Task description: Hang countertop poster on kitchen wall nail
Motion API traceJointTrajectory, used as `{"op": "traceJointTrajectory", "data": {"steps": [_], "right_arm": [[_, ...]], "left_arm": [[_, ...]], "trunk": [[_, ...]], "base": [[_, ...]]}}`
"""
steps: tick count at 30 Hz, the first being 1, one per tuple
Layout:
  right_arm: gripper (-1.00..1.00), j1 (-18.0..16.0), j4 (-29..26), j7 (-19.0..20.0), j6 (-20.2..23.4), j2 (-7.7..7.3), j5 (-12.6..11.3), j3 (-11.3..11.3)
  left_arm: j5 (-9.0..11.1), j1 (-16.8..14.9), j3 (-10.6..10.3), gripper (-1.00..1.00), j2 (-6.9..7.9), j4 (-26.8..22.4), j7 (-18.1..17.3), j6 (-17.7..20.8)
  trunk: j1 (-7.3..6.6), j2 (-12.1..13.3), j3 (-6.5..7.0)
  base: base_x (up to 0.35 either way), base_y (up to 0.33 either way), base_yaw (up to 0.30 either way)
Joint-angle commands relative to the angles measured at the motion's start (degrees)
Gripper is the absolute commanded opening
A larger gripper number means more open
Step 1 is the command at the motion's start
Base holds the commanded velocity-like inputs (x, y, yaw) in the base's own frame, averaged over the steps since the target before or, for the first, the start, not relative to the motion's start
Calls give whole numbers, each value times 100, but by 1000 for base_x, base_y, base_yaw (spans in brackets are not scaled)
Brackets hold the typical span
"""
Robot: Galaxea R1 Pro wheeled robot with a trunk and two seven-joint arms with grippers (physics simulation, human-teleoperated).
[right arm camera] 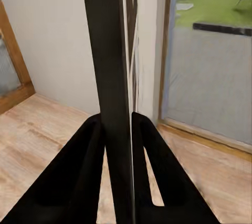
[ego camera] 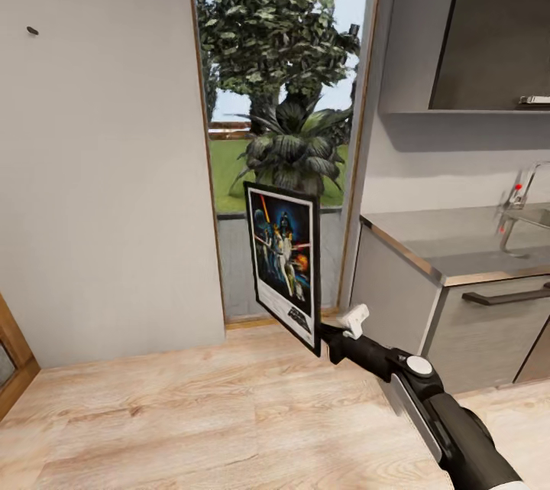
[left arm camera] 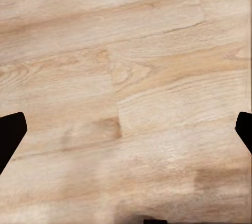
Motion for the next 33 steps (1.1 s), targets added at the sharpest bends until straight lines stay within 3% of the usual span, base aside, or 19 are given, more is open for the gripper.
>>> {"op": "traceJointTrajectory", "data": {"steps": [1,2,5,16,33], "right_arm": [[-100,55,-1,388,73,-15,-64,-289],[-100,92,41,510,79,-18,-62,-386],[-100,95,96,522,85,-19,-71,-393],[-100,96,121,520,100,-19,-72,-410],[-100,96,129,519,99,-19,-76,-415]], "left_arm": [[-30,1,12,100,-11,-100,-46,-9],[-23,1,43,100,-10,-205,-52,6],[-25,1,51,100,-13,-177,-47,-3],[-20,1,49,100,-22,190,-46,-11],[-17,1,57,100,-23,223,-46,-7]], "trunk": [[0,-3,-5],[0,-3,-5],[0,-3,-5],[-241,438,108],[-615,1120,263]], "base": [[0,0,0],[0,0,0],[0,0,0],[0,0,0],[0,0,0]]}}
